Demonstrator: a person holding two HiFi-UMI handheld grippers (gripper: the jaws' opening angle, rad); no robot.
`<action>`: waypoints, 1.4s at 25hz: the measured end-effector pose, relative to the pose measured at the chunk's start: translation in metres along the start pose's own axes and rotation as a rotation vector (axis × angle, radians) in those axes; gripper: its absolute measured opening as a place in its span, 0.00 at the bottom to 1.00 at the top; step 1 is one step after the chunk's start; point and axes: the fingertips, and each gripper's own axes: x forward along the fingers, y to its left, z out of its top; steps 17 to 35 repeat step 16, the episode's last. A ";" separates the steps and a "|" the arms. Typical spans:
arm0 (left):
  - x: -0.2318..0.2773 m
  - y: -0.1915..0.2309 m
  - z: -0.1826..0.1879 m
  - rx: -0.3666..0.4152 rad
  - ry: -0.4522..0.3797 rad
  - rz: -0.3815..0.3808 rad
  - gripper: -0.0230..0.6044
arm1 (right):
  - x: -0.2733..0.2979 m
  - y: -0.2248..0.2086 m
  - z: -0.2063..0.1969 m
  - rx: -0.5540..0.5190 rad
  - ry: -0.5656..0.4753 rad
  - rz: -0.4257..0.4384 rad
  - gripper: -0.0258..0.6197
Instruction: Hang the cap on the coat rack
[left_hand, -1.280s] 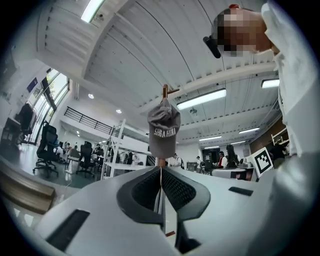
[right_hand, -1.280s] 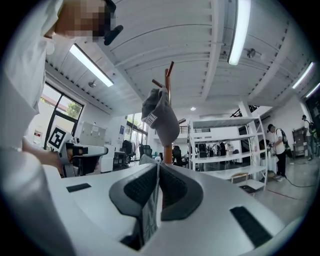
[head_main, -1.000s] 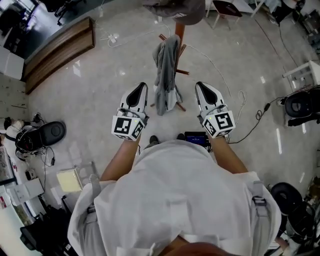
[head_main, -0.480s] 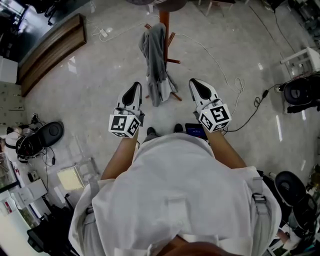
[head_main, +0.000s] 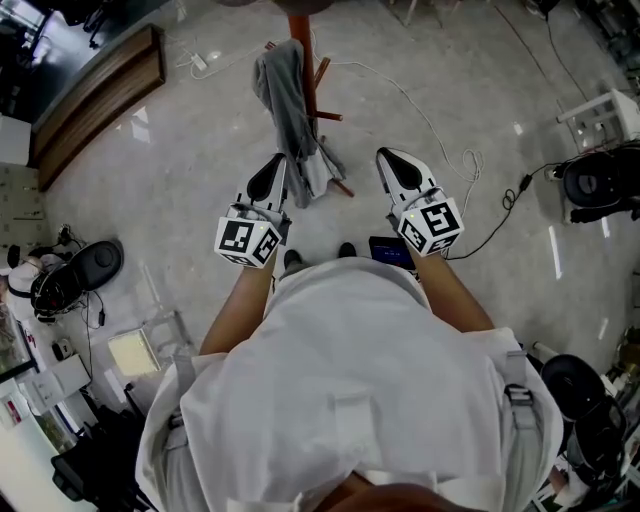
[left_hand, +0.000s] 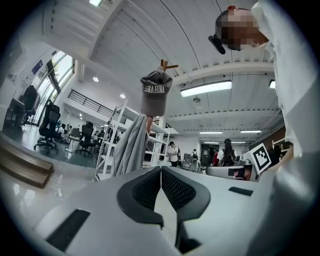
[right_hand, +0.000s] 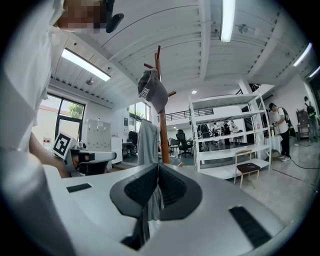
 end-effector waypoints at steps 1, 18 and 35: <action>0.001 -0.003 0.000 -0.007 0.000 0.004 0.07 | -0.003 -0.003 0.001 0.001 0.001 0.001 0.08; 0.047 -0.066 -0.019 -0.038 -0.003 -0.017 0.07 | -0.050 -0.071 -0.011 0.033 0.025 -0.013 0.08; 0.047 -0.066 -0.019 -0.038 -0.003 -0.017 0.07 | -0.050 -0.071 -0.011 0.033 0.025 -0.013 0.08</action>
